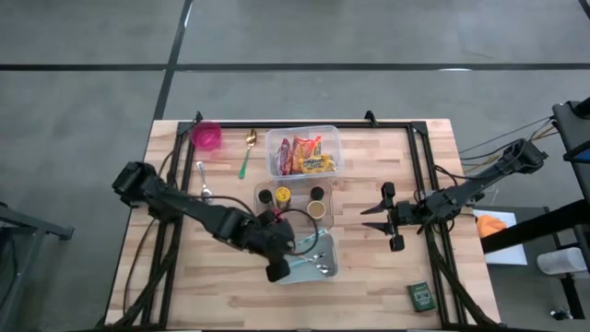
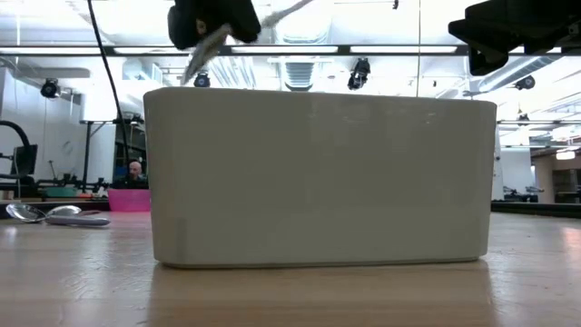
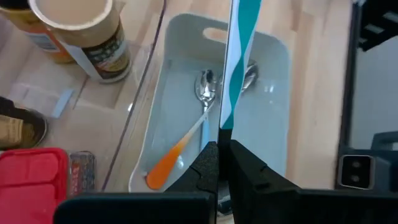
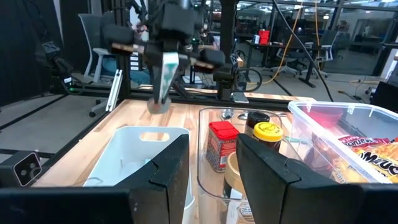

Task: Pick & Place Food Item
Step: Put the blue patterned spoon into the gray bin, then put the purple spoon into the gray bin

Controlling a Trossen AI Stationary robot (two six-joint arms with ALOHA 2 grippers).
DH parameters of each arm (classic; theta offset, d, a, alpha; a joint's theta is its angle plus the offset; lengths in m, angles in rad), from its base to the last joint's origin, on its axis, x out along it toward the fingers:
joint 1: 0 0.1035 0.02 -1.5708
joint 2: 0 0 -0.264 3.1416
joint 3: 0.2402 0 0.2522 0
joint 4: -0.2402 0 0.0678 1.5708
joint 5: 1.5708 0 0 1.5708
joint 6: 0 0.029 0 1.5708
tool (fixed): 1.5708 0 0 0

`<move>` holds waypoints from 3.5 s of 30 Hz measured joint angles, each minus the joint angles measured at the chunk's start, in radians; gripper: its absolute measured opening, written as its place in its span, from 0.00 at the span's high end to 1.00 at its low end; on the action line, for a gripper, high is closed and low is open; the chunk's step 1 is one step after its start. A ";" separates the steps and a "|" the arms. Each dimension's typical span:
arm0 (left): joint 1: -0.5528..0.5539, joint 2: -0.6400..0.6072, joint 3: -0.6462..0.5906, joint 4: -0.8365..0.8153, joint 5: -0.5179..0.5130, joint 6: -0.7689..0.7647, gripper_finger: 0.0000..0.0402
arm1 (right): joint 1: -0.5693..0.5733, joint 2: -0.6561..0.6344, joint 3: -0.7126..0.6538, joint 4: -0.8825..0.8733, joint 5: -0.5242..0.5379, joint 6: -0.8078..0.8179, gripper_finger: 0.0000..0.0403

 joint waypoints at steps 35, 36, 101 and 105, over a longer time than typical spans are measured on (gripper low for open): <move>0.051 0.251 -0.001 0.086 0.150 0.054 0.89 | 0.001 0.000 0.000 -0.019 0.000 0.000 0.68; 0.051 0.250 -0.001 0.087 0.150 0.054 0.87 | 0.001 0.000 0.000 -0.019 0.000 0.000 0.68; -0.038 -0.100 -0.172 -0.659 -0.170 -0.582 0.48 | 0.000 0.000 0.000 -0.023 0.000 0.000 0.68; -0.034 -0.153 -0.269 -0.636 -0.151 -0.581 0.48 | 0.000 0.000 0.000 -0.023 0.000 0.000 0.68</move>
